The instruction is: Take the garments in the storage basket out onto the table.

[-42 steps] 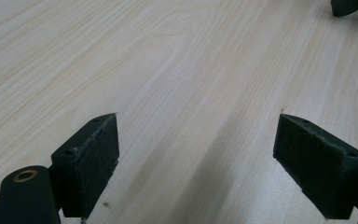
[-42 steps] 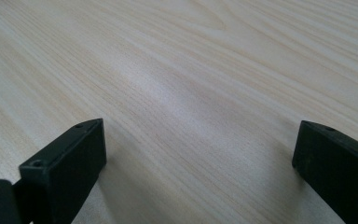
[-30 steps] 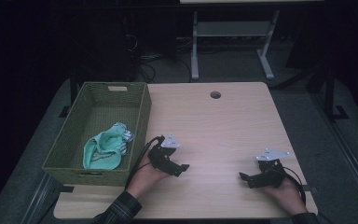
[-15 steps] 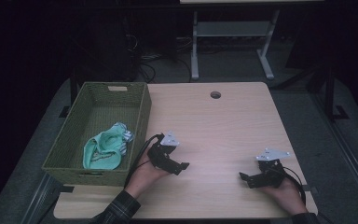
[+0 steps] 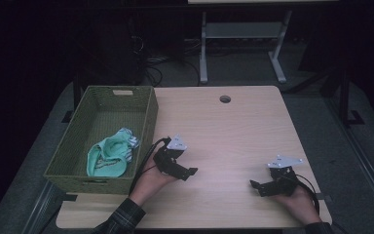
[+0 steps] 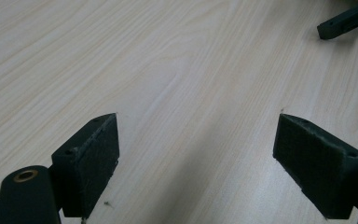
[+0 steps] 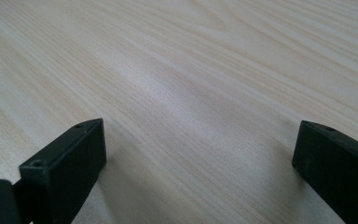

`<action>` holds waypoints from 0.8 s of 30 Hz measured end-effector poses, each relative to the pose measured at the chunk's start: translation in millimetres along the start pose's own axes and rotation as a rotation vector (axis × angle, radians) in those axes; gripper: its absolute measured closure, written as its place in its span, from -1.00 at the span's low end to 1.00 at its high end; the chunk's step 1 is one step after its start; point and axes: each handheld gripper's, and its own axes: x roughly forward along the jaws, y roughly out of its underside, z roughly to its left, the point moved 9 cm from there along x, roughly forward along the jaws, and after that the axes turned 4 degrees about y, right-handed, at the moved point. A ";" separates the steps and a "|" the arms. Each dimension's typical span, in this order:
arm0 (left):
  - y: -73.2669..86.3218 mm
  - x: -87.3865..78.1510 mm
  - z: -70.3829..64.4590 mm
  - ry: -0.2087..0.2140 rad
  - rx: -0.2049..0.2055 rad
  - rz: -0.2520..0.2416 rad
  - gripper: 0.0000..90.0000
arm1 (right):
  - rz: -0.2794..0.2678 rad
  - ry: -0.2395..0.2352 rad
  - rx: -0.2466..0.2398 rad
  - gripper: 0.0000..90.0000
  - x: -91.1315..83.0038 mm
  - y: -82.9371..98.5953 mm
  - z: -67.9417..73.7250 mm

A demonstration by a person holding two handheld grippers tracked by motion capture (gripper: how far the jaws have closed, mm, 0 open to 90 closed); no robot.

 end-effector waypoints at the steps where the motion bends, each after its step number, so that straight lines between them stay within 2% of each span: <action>1: -0.4 0.2 -0.5 0.002 -0.005 0.000 -0.69 | 0.000 0.000 -0.001 -0.95 0.0 0.0 0.0; 8: -2.9 -2.0 -0.3 0.001 -0.001 0.002 -0.69 | 0.000 0.000 0.000 -0.95 0.0 0.0 0.0; 12: -4.8 -3.8 -0.3 0.008 -0.012 -0.001 -0.69 | 0.000 0.000 0.000 -0.95 0.0 0.0 0.0; 24: -15.9 -12.2 0.2 0.009 -0.001 -0.016 -0.68 | 0.000 0.000 0.000 -0.95 0.0 0.0 0.1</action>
